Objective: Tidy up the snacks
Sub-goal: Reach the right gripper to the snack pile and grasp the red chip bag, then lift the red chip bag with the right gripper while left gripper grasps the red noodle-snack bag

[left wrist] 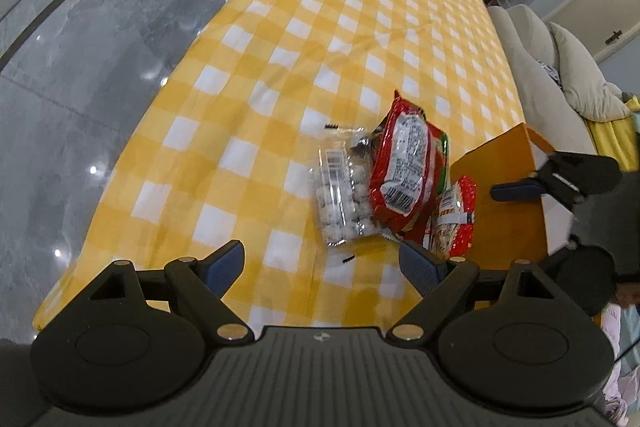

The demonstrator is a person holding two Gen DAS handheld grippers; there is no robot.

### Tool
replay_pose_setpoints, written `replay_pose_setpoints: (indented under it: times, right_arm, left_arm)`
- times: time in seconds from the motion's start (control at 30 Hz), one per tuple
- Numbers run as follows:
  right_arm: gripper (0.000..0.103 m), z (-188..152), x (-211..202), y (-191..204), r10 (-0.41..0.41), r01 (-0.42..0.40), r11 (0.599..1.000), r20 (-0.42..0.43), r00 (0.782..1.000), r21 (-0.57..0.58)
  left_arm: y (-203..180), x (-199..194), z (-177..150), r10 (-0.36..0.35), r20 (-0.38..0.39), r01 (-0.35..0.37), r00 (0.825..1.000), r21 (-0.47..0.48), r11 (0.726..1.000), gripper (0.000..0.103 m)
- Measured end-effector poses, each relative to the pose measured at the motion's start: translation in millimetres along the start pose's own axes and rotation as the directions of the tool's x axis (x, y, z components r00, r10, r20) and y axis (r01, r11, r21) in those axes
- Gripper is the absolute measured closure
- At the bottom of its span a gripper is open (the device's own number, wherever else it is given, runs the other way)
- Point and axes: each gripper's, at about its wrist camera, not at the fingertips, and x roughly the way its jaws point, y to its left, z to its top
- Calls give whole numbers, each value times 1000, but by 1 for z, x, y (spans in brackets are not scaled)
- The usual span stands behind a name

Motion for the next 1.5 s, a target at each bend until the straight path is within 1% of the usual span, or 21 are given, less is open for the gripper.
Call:
replay_pose_setpoints:
  times: [0.1, 0.23, 0.33, 0.4, 0.47, 0.53, 0.63, 0.7, 0.87, 1.0, 1.07, 1.13, 1.27, 1.4, 1.5]
  right_arm:
    - [20, 8, 7, -2, 13, -14, 1000, -33, 999, -20]
    - [20, 16, 18, 2, 33, -39, 995, -56, 998, -97]
    - [26, 18, 25, 3, 21, -30, 992, -68, 997, -122]
    - [31, 21, 30, 1, 48, -56, 993, -80, 996, -107]
    - [39, 22, 36, 1, 60, -70, 992, -99, 993, -105]
    - [42, 22, 40, 3, 63, -76, 991, -114, 991, -114]
    - [42, 21, 39, 5, 60, -73, 990, -105, 993, -120]
    - [46, 20, 39, 4, 57, -67, 992, -99, 994, -109]
    - [56, 20, 38, 3, 31, -38, 997, -100, 994, -60]
    - [60, 20, 35, 5, 2, -3, 1000, -96, 995, -6]
    - [61, 19, 34, 4, -20, 24, 999, -90, 996, 43]
    - [62, 18, 31, 2, -41, 50, 991, -77, 996, 122]
    - [62, 11, 16, 6, -54, 57, 968, -16, 998, 246]
    - [62, -2, -6, 27, -105, 85, 949, 52, 993, 304]
    - [62, -16, -25, 47, -140, 89, 933, 123, 982, 347]
  left_arm:
    - [0, -2, 0, -3, 10, 3, 1000, 10, 1000, 1]
    - [5, 3, 1, 6, -9, -6, 1000, -7, 1000, 1]
    - [8, 6, 0, 13, -20, -13, 1000, -19, 1000, 1]
    - [9, 6, 0, 12, -22, -12, 1000, -24, 1000, 1]
    - [10, 6, 0, 9, -23, -10, 1000, -24, 1000, 1]
    - [10, 7, 0, 11, -24, -12, 1000, -26, 1000, 1]
    - [10, 7, 0, 12, -28, -13, 1000, -31, 999, 1]
    - [9, 8, -1, 22, -33, -23, 999, -30, 999, 1]
    - [7, 8, -1, 37, -33, -38, 999, -19, 999, 1]
    - [8, 10, -1, 39, -40, -40, 998, -20, 999, 1]
    - [9, 11, -1, 37, -44, -38, 998, -22, 999, 1]
    - [10, 13, -1, 33, -48, -35, 998, -30, 999, 1]
    - [12, 15, -1, 39, -42, -41, 998, -54, 998, 1]
    - [12, 17, -2, 94, -7, -95, 996, -77, 992, 3]
    - [12, 17, -2, 81, 15, -80, 997, -93, 992, 3]
